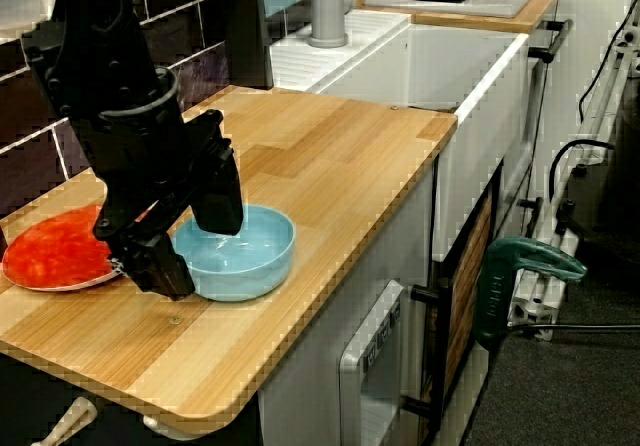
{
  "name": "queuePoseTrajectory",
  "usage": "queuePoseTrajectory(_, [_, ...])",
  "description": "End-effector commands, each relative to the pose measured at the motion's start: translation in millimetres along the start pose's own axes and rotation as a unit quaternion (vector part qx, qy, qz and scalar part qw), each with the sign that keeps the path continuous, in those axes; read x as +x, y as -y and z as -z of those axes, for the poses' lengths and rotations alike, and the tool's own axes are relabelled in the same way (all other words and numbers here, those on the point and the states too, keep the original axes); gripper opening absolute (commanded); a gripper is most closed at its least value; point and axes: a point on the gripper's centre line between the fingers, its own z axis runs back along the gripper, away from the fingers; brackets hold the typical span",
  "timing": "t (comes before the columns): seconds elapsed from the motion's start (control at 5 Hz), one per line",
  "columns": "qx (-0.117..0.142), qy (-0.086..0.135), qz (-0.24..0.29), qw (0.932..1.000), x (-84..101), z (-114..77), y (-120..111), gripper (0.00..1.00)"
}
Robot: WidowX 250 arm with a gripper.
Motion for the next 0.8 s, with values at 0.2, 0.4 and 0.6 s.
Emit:
queuePoseTrajectory(0.2, [0.044,0.049,0.033,0.9973,-15.2,-36.4,-35.0,1.0])
queuePoseTrajectory(0.4, [0.031,0.053,0.033,0.9976,-19.6,-44.5,-41.7,1.0])
queuePoseTrajectory(0.6, [0.035,0.054,0.019,0.9977,-19.7,-45.8,-51.2,1.0])
